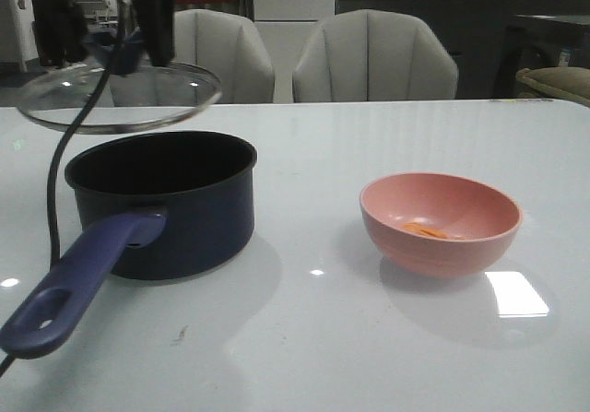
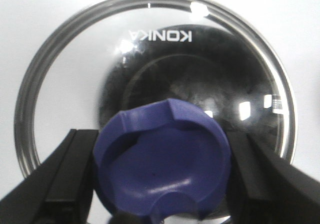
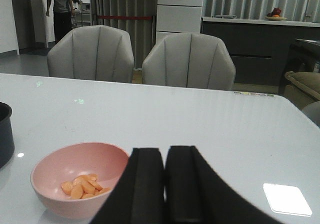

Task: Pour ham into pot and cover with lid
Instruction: 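Lift the glass lid with the left gripper and set it beside the pot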

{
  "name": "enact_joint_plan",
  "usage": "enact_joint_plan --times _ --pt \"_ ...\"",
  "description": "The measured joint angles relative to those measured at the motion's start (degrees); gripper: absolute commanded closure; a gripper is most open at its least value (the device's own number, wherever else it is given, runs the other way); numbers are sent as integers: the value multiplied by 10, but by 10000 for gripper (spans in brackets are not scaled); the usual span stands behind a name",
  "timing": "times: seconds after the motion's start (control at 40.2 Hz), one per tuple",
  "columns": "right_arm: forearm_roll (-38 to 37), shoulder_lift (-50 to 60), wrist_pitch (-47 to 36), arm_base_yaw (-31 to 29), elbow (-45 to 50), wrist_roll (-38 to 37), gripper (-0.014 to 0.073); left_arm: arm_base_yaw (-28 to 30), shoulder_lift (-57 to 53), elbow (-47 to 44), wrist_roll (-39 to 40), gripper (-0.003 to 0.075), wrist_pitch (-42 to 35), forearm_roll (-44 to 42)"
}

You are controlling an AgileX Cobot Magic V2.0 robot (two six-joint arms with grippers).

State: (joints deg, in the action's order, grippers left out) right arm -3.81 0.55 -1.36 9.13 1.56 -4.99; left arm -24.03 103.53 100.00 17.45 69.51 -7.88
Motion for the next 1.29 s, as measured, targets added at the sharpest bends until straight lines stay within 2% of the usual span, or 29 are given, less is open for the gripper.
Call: enact_joint_plan --times 0.174,0.298,0.447,0.596,0.895,1.292 --pt "0 0 0 0 0 0 432 64 -41 -13 -58 391 20 -14" --pt "0 0 0 0 0 0 435 131 -80 -39 -79 391 16 -10" --pt "0 0 0 0 0 0 435 221 -110 -98 -117 391 -14 26" --pt "0 0 0 0 0 0 435 280 -112 -176 -164 391 -62 79" --pt "0 0 0 0 0 0 435 293 -106 -328 -189 386 -222 117" --pt "0 1 0 0 0 0 435 293 -47 -352 -190 384 -279 146"
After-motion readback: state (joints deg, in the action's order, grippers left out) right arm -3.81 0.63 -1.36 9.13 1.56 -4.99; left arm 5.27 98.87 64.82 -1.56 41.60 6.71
